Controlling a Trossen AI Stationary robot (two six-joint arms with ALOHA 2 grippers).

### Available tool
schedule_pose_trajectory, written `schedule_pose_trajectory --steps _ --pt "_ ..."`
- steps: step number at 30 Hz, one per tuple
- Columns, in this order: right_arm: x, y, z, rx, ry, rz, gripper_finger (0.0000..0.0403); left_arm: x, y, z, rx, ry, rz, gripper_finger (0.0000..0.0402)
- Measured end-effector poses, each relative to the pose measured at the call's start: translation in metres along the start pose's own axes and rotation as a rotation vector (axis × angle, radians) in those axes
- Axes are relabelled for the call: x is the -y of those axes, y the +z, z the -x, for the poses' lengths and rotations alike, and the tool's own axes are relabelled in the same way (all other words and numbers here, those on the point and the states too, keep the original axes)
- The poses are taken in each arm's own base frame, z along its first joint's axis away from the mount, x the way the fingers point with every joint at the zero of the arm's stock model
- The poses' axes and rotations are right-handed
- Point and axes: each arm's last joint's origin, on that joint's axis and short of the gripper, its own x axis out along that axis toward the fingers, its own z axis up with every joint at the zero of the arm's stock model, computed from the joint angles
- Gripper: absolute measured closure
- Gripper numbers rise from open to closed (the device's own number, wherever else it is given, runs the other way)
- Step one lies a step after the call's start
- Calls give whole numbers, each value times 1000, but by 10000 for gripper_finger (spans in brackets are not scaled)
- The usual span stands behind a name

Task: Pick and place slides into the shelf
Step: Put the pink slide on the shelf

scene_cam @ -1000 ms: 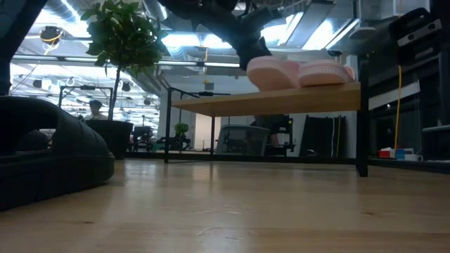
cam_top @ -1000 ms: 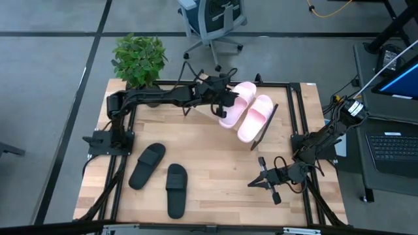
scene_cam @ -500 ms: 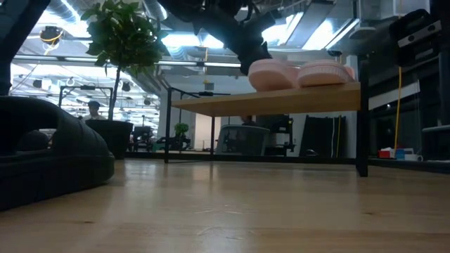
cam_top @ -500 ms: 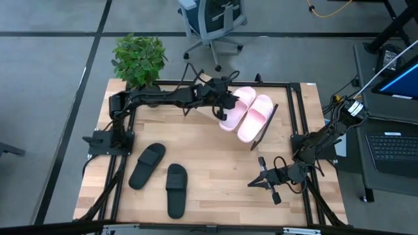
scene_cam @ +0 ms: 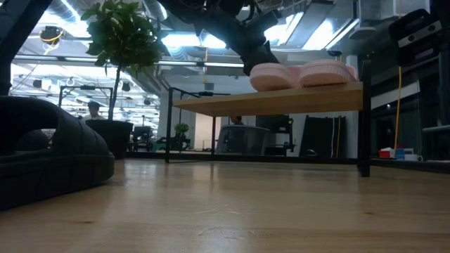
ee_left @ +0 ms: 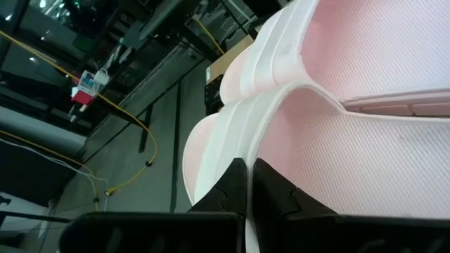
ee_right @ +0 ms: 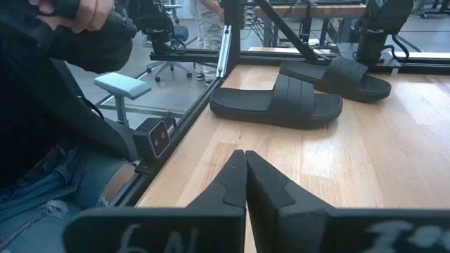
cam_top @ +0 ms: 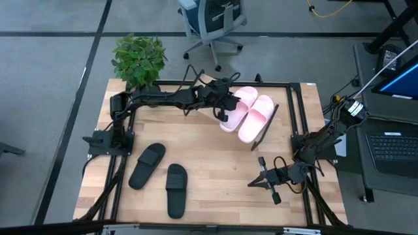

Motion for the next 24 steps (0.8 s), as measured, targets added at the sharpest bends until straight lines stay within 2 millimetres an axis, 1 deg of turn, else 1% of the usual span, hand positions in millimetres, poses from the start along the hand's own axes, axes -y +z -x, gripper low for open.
schedule_pose_trajectory --steps 8,24 --pt "0 0 0 0 0 0 399 2 1 0 12 -25 -2 390" --pt "0 0 0 -1 0 0 399 3 1 0 8 -31 -2 386"
